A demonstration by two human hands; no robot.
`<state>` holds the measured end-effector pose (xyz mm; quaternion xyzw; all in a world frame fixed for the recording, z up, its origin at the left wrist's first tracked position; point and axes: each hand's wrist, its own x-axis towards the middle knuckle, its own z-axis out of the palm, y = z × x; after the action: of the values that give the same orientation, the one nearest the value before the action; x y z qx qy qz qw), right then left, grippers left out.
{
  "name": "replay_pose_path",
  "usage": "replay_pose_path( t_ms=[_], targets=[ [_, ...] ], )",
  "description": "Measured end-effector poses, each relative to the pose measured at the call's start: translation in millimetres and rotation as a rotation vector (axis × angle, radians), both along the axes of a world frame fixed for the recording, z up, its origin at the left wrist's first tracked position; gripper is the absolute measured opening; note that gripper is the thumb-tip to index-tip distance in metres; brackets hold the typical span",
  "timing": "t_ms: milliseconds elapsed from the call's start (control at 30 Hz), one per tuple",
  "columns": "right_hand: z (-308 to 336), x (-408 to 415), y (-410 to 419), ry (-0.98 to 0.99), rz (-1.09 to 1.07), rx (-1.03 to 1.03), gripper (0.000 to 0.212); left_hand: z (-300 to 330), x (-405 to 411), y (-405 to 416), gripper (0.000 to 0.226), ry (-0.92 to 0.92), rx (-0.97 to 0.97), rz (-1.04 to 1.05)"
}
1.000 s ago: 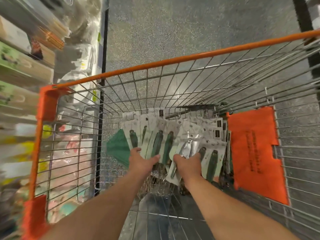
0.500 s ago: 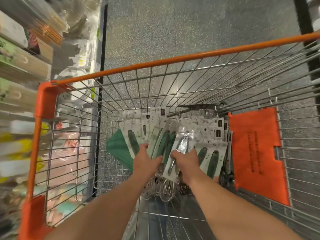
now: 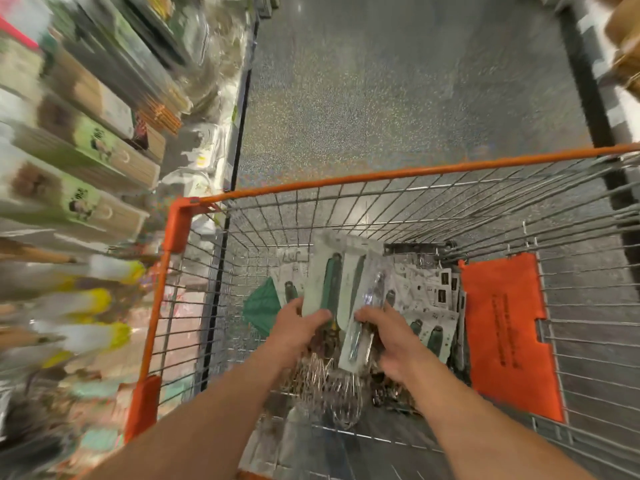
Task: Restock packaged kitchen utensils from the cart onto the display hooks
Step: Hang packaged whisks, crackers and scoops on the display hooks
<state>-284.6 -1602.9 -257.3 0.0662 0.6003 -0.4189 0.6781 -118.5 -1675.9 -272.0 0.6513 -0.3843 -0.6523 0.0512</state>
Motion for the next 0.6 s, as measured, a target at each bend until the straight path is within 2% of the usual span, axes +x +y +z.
replay_pose_path(
  t_ms=[133, 333, 467, 600],
  targets=[
    [55, 14, -5, 0.044, 0.035, -0.093, 0.023, 42, 8, 3, 0.056, 0.131, -0.012, 0.127],
    [122, 41, -4, 0.094, 0.076, -0.193, 0.030, 112, 27, 13, 0.038, 0.329, -0.067, 0.317],
    [156, 54, -10, 0.134, 0.204, -0.280, 0.027, 154, 36, 22, 0.052, 0.339, -0.163, 0.436],
    [184, 70, -28, 0.159, 0.396, -0.392, 0.029, 192, 49, 38, 0.042, 0.320, -0.317, 0.609]
  ],
)
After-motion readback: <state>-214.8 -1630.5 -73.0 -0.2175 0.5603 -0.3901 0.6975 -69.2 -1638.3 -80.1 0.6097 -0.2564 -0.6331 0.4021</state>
